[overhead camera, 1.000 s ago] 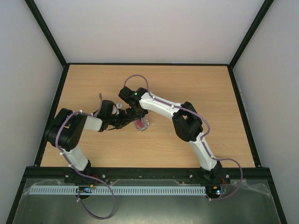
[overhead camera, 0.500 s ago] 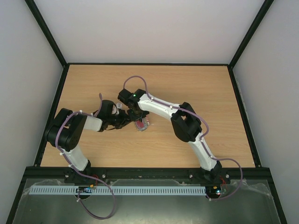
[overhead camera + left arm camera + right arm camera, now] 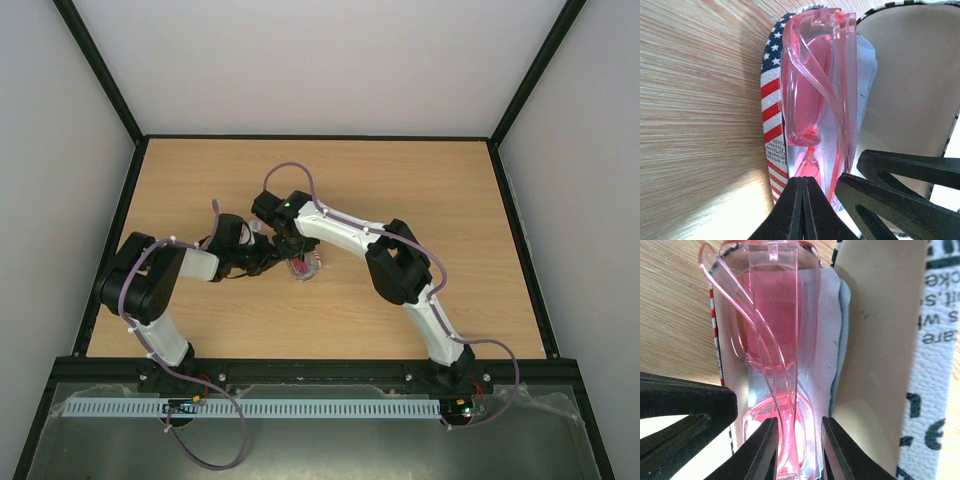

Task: Organize the sunglasses
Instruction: Place the sunglasses in the sunglasses case, then close the sunglasses case at the center of the board.

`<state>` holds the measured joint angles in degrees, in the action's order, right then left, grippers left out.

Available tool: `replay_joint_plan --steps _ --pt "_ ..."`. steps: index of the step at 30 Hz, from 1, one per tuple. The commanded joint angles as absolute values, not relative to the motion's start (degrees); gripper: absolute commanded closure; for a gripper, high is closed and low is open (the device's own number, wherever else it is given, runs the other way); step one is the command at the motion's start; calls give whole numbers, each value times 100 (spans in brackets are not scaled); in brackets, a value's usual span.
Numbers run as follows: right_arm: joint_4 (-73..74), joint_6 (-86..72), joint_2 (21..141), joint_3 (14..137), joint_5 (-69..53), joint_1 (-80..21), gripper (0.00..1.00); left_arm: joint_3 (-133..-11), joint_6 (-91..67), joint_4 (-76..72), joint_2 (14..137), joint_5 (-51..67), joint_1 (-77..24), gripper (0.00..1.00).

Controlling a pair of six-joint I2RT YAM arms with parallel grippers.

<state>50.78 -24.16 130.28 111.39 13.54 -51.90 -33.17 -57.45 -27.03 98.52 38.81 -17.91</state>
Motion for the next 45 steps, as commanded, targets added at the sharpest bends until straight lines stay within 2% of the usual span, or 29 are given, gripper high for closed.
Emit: replay_joint_plan --steps 1,10,13,17,26,31,39,45 --pt "5385 -2364 12740 11353 1354 -5231 74 -3433 -5646 -2546 9784 3852 -1750 98" --pt "5072 -2383 11784 11152 948 -5230 62 -3443 -5616 -2508 9799 3850 -1751 98" --pt "4993 -2415 11450 10918 1103 -5176 61 -3454 -5616 -2497 9791 3852 -1749 98" --pt "4640 -2430 11077 10269 887 -4838 66 -3480 -5572 -2473 9800 3867 -1750 98" --pt "3546 -2390 10770 8957 216 -4377 65 -3471 -5522 -2442 9801 3876 -1756 98" --pt "3354 -2466 10905 8864 115 -4363 66 -3496 -5518 -2449 9846 3876 -1751 98" --pt "3086 -2559 10974 8796 -363 -4367 78 -3570 -5484 -2445 9899 3893 -1745 98" --pt "3133 -2566 11035 8777 -281 -4367 79 -3570 -5484 -2473 9914 3906 -1741 98"
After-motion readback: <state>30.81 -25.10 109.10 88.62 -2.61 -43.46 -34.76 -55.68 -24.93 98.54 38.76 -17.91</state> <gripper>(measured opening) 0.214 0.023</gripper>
